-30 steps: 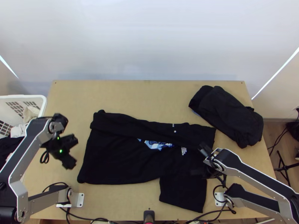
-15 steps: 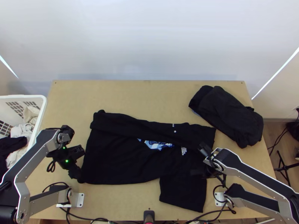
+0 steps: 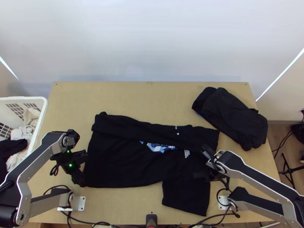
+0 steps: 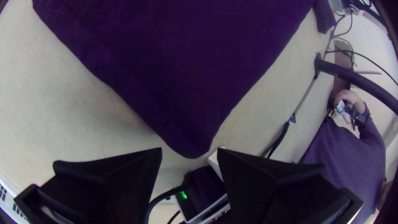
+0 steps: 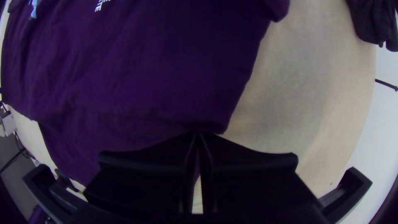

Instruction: Fold the t-shirt

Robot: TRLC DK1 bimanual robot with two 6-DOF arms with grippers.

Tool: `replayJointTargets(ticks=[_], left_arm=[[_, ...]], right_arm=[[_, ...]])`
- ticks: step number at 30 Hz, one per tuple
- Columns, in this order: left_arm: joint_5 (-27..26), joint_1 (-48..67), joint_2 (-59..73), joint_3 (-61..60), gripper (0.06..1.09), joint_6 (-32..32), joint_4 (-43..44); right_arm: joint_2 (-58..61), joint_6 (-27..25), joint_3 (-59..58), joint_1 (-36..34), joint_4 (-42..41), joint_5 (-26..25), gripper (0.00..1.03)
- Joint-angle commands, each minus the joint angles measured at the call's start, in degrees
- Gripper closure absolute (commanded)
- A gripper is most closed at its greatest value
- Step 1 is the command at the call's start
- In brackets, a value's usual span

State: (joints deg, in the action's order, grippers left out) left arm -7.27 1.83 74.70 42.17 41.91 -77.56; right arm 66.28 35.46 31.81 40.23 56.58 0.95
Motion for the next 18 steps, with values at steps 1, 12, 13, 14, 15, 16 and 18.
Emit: replayJointTargets(ticks=[1,12,13,14,15,16,18], left_arm=[[1.0,0.2,-0.4,0.4,0.34,1.5,-3.9],[1.7,4.4,0.1,-3.4,0.33,-0.7,2.1],[1.7,4.8,0.2,-3.5,0.34,-1.0,2.5],[1.7,5.4,0.6,-3.7,0.34,-1.3,3.1],[1.7,5.9,0.8,-4.0,0.35,-2.2,4.3],[1.7,6.3,1.1,-4.4,0.42,-2.6,5.0],[1.5,7.4,0.9,-5.3,0.70,-3.0,7.2]], right_arm=[[0.1,-0.3,-0.1,-0.1,-0.2,-0.2,1.00],[0.0,-0.7,0.5,-0.1,-0.5,-0.2,1.00],[-0.1,-0.7,0.4,-0.1,-0.5,-0.2,1.00],[-0.3,-0.8,0.4,-0.1,-0.5,-0.2,1.00],[-0.3,-0.8,0.4,-0.1,-0.5,-0.2,1.00],[-0.4,-0.8,0.4,-0.1,-0.5,-0.2,1.00],[-0.5,-0.9,0.4,-0.1,-0.5,-0.2,1.00]])
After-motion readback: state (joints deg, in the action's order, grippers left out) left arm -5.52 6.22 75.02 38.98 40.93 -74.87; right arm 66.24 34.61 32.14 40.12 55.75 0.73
